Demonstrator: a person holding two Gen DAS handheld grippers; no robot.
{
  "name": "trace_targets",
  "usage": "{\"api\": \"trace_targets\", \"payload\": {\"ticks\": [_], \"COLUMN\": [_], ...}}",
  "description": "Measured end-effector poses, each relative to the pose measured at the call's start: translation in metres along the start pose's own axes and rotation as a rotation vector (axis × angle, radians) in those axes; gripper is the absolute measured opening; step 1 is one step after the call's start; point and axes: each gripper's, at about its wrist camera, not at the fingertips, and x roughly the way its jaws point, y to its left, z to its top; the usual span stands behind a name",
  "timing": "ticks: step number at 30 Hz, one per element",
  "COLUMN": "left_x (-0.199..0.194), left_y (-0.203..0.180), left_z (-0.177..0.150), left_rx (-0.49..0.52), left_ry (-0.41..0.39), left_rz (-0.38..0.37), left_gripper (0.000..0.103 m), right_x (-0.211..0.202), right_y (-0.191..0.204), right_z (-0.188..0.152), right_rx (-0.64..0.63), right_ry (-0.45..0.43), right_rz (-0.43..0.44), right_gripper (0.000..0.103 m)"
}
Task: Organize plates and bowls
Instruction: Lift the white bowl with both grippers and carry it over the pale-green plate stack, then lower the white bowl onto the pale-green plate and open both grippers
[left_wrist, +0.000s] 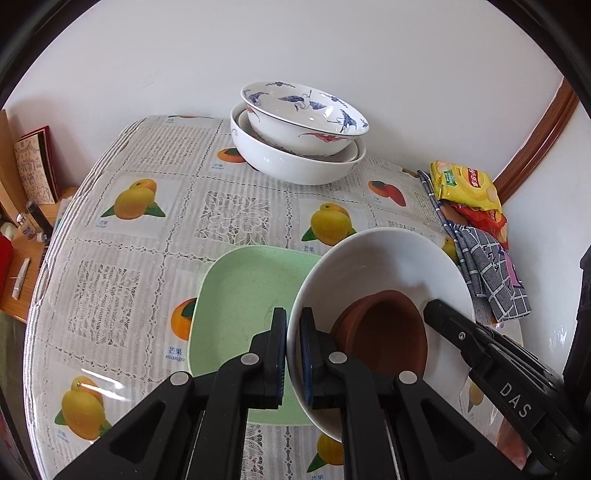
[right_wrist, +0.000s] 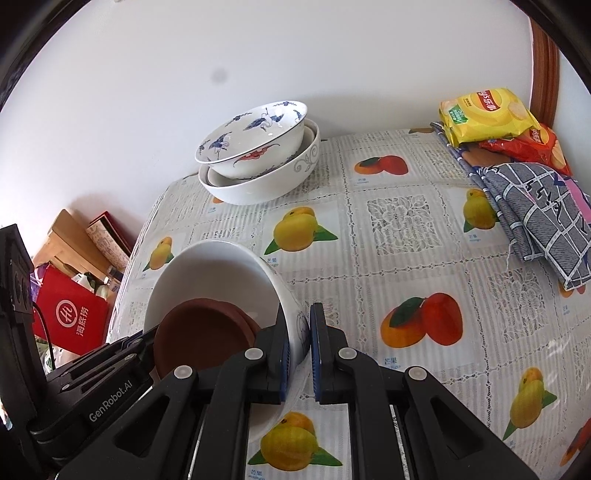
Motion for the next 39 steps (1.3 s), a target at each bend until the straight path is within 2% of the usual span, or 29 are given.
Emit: {"api": "trace_targets", "payload": {"ticks": [23, 32, 35, 39], "left_x": [0.028, 0.033, 0.033, 0.034], "left_y": [0.046, 0.049, 0.047, 0.046], "left_z": [0.004, 0.009, 0.01, 0.01], "left_rx": [-0.075, -0.073, -0.065, -0.064], "left_ry": [0.052, 0.043, 0.045, 0.05], "left_rz": [0.033, 0.025, 0.023, 0.024], "left_gripper": [0.007, 0.009, 0.009, 0.01], "right_x": [0.053, 0.064, 0.064, 0.064], "right_y": [0.025, 0.032, 0.026, 0.031], "right_z": [0.001, 0.003, 0.002, 0.0], "right_rx": [-0.032, -0.083, -0.053, -0.097], "right_ry": [0.086, 0.104, 0.11, 0.095], "right_rz": [0.022, -0.029, -0.009, -0.034], "right_gripper": [0.01, 0.01, 0.009, 0.01]}}
